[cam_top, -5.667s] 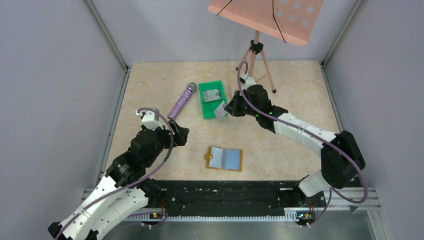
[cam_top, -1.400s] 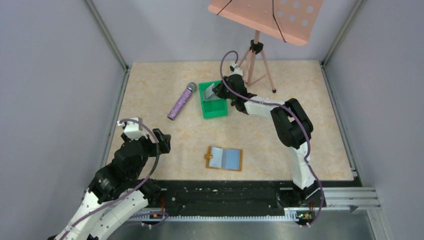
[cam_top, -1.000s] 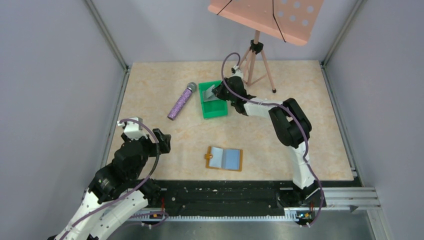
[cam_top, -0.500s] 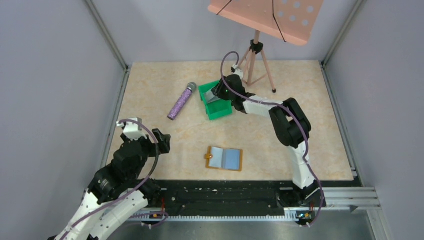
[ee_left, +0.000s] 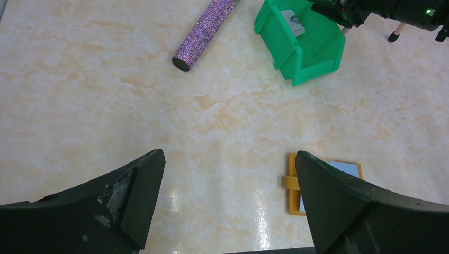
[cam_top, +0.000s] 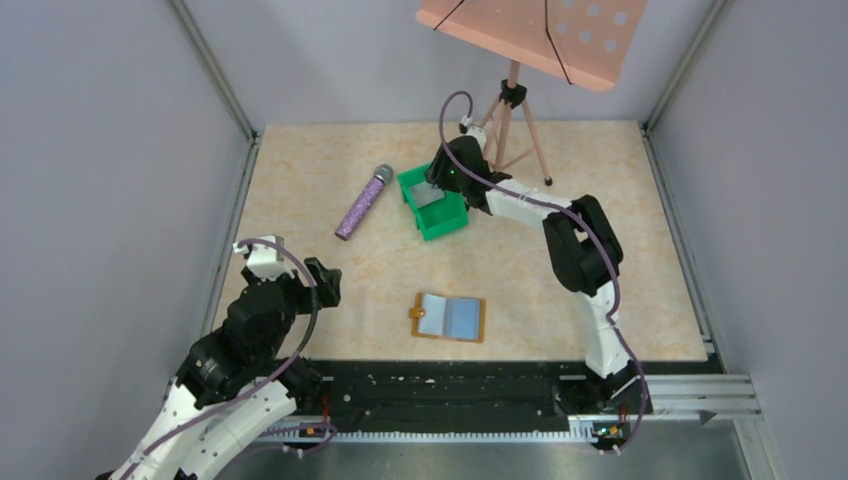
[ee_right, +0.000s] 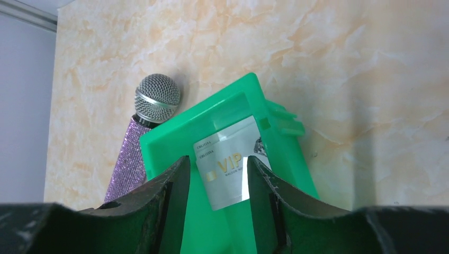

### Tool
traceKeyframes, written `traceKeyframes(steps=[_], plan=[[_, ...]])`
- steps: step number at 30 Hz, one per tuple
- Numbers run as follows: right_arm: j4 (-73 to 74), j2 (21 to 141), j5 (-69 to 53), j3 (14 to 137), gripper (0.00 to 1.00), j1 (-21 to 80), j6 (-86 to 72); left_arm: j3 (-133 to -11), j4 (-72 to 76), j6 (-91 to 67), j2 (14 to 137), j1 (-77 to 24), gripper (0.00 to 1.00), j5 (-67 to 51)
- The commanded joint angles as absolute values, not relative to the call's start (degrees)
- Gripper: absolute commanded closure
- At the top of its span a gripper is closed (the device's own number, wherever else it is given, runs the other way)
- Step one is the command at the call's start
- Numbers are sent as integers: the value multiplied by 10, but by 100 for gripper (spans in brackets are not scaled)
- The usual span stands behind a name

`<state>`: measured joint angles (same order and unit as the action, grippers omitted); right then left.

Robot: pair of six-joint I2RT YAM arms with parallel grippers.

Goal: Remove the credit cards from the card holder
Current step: Place the credit card in the storage box.

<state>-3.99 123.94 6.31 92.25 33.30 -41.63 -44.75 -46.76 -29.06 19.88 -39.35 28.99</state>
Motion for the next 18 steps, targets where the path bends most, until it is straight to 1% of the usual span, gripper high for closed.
traceKeyframes(steps=[1, 10, 14, 18], plan=[[-13, 1221, 61, 969, 56, 328, -386, -446, -451, -293, 194, -394, 1, 295], [21, 1173, 26, 972, 57, 340, -347, -446, -449, -292, 197, -394, 1, 295], [46, 1114, 20, 940, 57, 374, -314, -455, -445, -286, 211, -394, 1, 286], [86, 1027, 31, 868, 57, 425, -287, -480, -457, -294, 240, -394, 1, 263]])
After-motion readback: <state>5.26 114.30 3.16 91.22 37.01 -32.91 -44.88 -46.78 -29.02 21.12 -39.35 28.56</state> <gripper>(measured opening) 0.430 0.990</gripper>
